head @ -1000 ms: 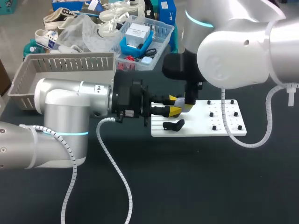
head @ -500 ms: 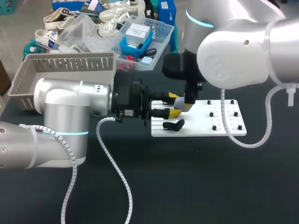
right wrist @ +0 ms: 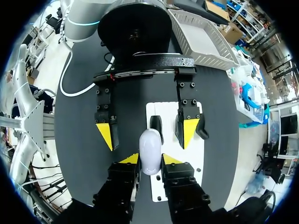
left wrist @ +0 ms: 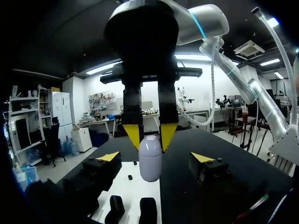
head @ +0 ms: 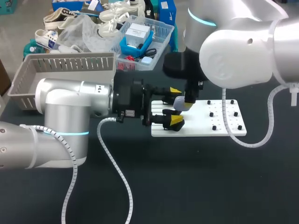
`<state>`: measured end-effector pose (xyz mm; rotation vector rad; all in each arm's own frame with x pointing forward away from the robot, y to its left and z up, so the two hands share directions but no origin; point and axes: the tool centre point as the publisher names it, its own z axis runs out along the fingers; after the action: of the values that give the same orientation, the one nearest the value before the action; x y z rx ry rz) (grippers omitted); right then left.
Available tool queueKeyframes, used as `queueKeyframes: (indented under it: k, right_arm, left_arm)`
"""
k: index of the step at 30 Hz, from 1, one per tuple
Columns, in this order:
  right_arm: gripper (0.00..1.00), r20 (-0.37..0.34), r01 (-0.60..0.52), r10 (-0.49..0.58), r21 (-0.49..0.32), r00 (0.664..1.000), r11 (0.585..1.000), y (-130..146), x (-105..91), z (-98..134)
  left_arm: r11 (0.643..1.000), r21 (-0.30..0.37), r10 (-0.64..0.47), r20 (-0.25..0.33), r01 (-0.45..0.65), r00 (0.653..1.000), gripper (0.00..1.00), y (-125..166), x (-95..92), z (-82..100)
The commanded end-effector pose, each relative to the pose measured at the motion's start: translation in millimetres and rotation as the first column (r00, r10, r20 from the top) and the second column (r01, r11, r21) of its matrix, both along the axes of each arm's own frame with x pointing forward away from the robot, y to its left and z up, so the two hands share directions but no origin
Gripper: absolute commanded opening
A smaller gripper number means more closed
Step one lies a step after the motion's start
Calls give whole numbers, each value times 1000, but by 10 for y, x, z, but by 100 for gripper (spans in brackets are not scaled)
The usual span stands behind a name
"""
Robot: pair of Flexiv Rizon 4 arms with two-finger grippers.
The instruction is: Pick up each earbud case from the left stands, insert the matching earbuds, close the lid, and place the case in the box.
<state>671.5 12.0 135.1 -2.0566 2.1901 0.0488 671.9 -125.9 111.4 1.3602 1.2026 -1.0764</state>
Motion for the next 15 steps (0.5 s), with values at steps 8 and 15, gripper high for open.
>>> queueKeyframes:
  k: [8,15]
  right_arm:
    - [0,10,4,-4,6,1000,1000,-27,-43,-3]
    - [0,9,6,-7,7,1000,1000,-27,-52,-12]
  left_arm:
    - [1000,-2,7,2,-7,1000,0,-11,21,-18]
    - [1000,-4,-4,2,4,1000,0,-20,16,-14]
